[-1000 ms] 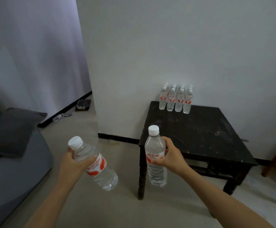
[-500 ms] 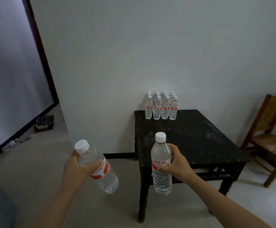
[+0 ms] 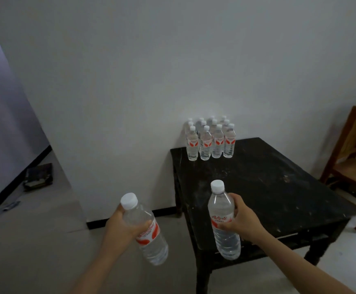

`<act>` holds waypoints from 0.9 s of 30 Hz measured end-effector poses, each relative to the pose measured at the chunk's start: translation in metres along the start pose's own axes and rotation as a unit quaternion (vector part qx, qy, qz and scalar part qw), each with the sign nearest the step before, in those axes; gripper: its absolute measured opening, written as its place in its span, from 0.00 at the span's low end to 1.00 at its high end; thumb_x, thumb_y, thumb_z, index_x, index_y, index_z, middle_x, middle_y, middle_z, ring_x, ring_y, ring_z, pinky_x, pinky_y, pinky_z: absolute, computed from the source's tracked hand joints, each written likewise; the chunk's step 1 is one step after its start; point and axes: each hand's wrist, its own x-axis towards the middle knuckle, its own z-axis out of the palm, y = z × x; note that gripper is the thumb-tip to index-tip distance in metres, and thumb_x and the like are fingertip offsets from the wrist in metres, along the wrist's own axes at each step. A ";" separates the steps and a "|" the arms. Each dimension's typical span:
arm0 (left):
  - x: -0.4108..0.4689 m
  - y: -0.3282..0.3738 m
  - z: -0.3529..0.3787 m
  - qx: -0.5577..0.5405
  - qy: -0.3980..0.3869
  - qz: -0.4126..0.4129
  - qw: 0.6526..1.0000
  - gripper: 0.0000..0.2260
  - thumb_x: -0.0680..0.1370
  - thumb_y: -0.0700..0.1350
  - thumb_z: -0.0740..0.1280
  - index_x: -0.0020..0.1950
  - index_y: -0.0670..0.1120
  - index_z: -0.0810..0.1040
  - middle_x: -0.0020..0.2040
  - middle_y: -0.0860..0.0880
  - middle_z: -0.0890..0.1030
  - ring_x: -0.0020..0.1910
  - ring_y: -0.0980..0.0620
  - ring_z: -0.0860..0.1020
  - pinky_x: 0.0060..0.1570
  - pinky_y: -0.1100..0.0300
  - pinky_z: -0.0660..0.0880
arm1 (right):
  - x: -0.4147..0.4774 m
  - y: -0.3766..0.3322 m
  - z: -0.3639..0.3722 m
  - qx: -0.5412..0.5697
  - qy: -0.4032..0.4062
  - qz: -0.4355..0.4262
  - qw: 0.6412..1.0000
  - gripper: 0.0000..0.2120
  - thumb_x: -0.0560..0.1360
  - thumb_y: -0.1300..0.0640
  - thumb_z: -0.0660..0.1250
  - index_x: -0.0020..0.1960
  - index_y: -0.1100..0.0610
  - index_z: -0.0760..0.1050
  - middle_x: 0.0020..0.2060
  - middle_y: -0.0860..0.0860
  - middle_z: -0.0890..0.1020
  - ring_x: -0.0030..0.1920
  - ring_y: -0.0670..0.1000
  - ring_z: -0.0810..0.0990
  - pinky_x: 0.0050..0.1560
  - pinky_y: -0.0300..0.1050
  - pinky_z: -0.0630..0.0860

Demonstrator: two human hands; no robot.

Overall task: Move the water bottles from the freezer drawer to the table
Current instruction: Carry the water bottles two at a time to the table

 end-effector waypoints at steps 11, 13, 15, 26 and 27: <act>0.118 -0.039 -0.020 0.016 0.032 -0.042 0.998 0.27 0.49 0.57 0.73 0.45 0.51 0.76 0.41 0.53 0.81 0.40 0.56 0.79 0.41 0.58 0.75 | 0.124 -0.026 0.051 -0.026 -0.063 -0.021 0.997 0.40 0.61 0.54 0.78 0.64 0.44 0.58 0.53 0.42 0.73 0.57 0.46 0.74 0.56 0.41 0.74; 0.138 -0.044 -0.021 0.016 0.024 -0.043 0.999 0.26 0.49 0.56 0.74 0.44 0.52 0.76 0.41 0.54 0.81 0.40 0.57 0.79 0.39 0.60 0.74 | 0.141 -0.028 0.057 -0.028 -0.073 -0.018 0.997 0.40 0.61 0.55 0.78 0.64 0.43 0.58 0.53 0.43 0.74 0.56 0.46 0.75 0.56 0.41 0.74; 0.169 -0.057 -0.023 0.011 0.012 -0.047 0.999 0.25 0.50 0.55 0.74 0.44 0.52 0.75 0.41 0.54 0.81 0.40 0.57 0.79 0.37 0.61 0.73 | 0.164 -0.030 0.066 -0.032 -0.064 -0.010 0.997 0.39 0.61 0.55 0.78 0.63 0.43 0.58 0.52 0.42 0.74 0.56 0.45 0.74 0.56 0.41 0.74; 0.360 -0.090 -0.018 0.017 -0.094 -0.019 0.995 0.15 0.63 0.47 0.77 0.44 0.52 0.75 0.40 0.55 0.80 0.41 0.51 0.79 0.42 0.57 0.71 | 0.270 -0.046 0.085 0.004 0.102 0.119 0.988 0.37 0.61 0.56 0.79 0.60 0.43 0.60 0.48 0.40 0.74 0.51 0.43 0.74 0.49 0.38 0.74; 0.373 -0.089 -0.014 0.021 -0.107 -0.015 0.994 0.14 0.64 0.47 0.77 0.43 0.53 0.74 0.39 0.55 0.79 0.41 0.52 0.79 0.42 0.57 0.71 | 0.274 -0.047 0.087 0.003 0.116 0.134 0.984 0.37 0.61 0.56 0.78 0.60 0.43 0.60 0.48 0.40 0.73 0.51 0.43 0.74 0.48 0.37 0.73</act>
